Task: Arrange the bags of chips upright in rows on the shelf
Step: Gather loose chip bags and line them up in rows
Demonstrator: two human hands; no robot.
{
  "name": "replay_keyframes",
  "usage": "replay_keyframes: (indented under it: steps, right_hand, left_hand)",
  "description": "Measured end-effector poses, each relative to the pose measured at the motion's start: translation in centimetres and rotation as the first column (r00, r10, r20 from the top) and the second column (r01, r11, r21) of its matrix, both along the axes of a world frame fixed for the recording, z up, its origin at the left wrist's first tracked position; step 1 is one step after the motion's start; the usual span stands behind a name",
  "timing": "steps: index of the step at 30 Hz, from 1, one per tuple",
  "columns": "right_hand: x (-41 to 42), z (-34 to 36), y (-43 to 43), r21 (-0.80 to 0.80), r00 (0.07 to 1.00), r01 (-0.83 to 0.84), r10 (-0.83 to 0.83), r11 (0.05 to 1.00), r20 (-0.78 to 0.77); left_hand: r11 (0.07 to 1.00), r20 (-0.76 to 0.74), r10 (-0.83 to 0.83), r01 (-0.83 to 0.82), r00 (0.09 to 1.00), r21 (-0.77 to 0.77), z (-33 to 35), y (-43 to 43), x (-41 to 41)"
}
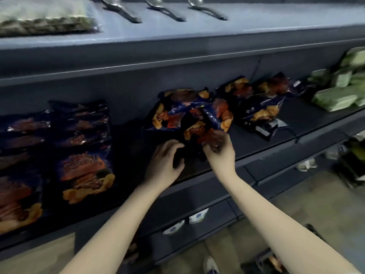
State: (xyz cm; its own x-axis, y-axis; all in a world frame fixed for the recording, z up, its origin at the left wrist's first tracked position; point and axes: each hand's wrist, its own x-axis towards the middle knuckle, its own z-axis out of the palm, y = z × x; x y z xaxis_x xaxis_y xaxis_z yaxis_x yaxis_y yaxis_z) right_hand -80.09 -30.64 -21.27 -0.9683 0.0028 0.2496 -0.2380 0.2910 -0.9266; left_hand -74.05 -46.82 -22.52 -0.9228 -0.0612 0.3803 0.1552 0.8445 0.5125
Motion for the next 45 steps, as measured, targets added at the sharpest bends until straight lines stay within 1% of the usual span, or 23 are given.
replay_keyframes:
  steps: [2,5,7,9,13,14,17,19,21,23,25,26,27,28,29,31,33,35,37,39,41,43,45]
  right_hand:
    - [-1.5,-0.1,2.2,0.033,1.0,-0.004,0.003,0.999,0.003]
    - [-3.9,-0.4,4.9,0.098,0.997,-0.028,0.021,0.995,0.073]
    - [-5.3,-0.7,6.1,0.176,0.994,-0.061,0.044,0.983,0.1]
    - [-6.2,-1.1,6.7,0.205,0.99,-0.122,0.104,0.971,0.095]
    - [-7.2,-1.5,7.1,0.158,0.959,-0.262,0.239,0.952,0.15]
    - [-7.6,-1.6,7.3,0.149,0.954,-0.283,0.262,0.948,0.145]
    - [-8.6,-1.5,7.5,0.121,0.958,-0.285,0.278,0.951,0.072]
    - [-9.3,-1.5,7.7,0.064,0.944,-0.327,0.323,0.943,0.067]
    - [-10.2,-1.2,7.8,-0.039,0.907,-0.399,0.401,0.916,0.127]
    - [-10.6,-0.4,7.8,-0.112,0.859,-0.476,0.488,0.872,0.154]
    - [-10.9,1.0,7.8,-0.117,0.812,-0.557,0.569,0.822,0.133]
    - [-10.9,1.7,7.7,-0.107,0.781,-0.606,0.615,0.789,0.113]
    - [-10.9,2.4,7.4,-0.082,0.738,-0.663,0.668,0.744,0.09]
    - [-10.8,3.1,7.0,-0.047,0.687,-0.722,0.724,0.69,0.068]
    - [-10.7,3.7,6.5,-0.018,0.634,-0.772,0.772,0.636,0.05]
    - [-10.6,4.5,5.3,0.011,0.543,-0.84,0.84,0.543,0.022]
    - [-10.3,4.9,4.2,0.0,0.508,-0.861,0.861,0.508,-0.001]
    - [-9.9,4.9,3.1,-0.031,0.543,-0.839,0.839,0.543,-0.036]
    - [-9.8,4.8,2.2,-0.054,0.62,-0.785,0.781,0.617,-0.078]
    - [-9.8,4.5,1.4,-0.087,0.696,-0.718,0.713,0.691,-0.088]
    - [-9.9,4.1,0.8,-0.16,0.74,-0.67,0.67,0.725,-0.064]
    - [-9.8,4.0,0.0,-0.22,0.739,-0.656,0.673,0.722,0.006]
    - [-9.2,4.2,-0.8,-0.256,0.667,-0.702,0.74,0.665,0.094]
  left_hand:
    - [0.998,0.005,0.031,-0.031,1.0,0.056,0.6,1.6,-2.2]
    - [0.987,0.017,0.114,-0.115,0.993,0.114,0.9,3.4,-5.2]
    - [0.977,0.077,0.165,-0.174,0.983,0.124,0.8,3.9,-7.0]
    - [0.968,0.169,0.201,-0.222,0.965,0.116,0.6,4.3,-8.3]
    - [0.945,0.238,0.318,-0.328,0.918,0.006,0.4,5.5,-9.1]
    - [0.935,0.267,0.341,-0.355,0.901,0.004,0.5,5.8,-9.2]
    - [0.921,0.366,0.328,-0.381,0.871,0.082,0.9,6.5,-9.0]
    - [0.895,0.394,0.333,-0.418,0.857,0.154,1.0,6.7,-8.7]
    - [0.859,0.403,0.347,-0.459,0.847,0.226,1.3,6.5,-8.2]
    - [0.824,0.331,0.373,-0.473,0.867,0.312,1.8,6.0,-7.6]
    - [0.818,0.183,0.393,-0.433,0.901,0.379,3.3,5.6,-6.7]
    - [0.83,0.133,0.377,-0.398,0.916,0.391,4.2,5.4,-6.2]
    - [0.845,0.127,0.338,-0.36,0.933,0.395,5.1,5.1,-5.8]
    - [0.86,0.17,0.281,-0.326,0.945,0.393,6.1,4.8,-5.3]
    - [0.872,0.25,0.214,-0.3,0.944,0.388,6.9,4.5,-4.9]
    - [0.897,0.394,0.107,-0.259,0.913,0.357,8.1,3.9,-4.3]
    - [0.903,0.434,0.077,-0.247,0.898,0.352,8.4,3.1,-3.8]
    - [0.879,0.416,0.074,-0.256,0.906,0.402,8.4,2.1,-3.2]
    - [0.831,0.374,0.097,-0.282,0.922,0.479,8.1,1.2,-2.6]
    - [0.761,0.333,0.163,-0.333,0.929,0.557,7.4,0.4,-1.8]
    - [0.701,0.28,0.244,-0.368,0.929,0.61,6.9,-0.3,-1.0]
    - [0.638,0.212,0.323,-0.378,0.922,0.671,6.5,-0.9,-0.3]
    - [0.56,0.138,0.381,-0.347,0.914,0.752,6.1,-1.3,0.3]
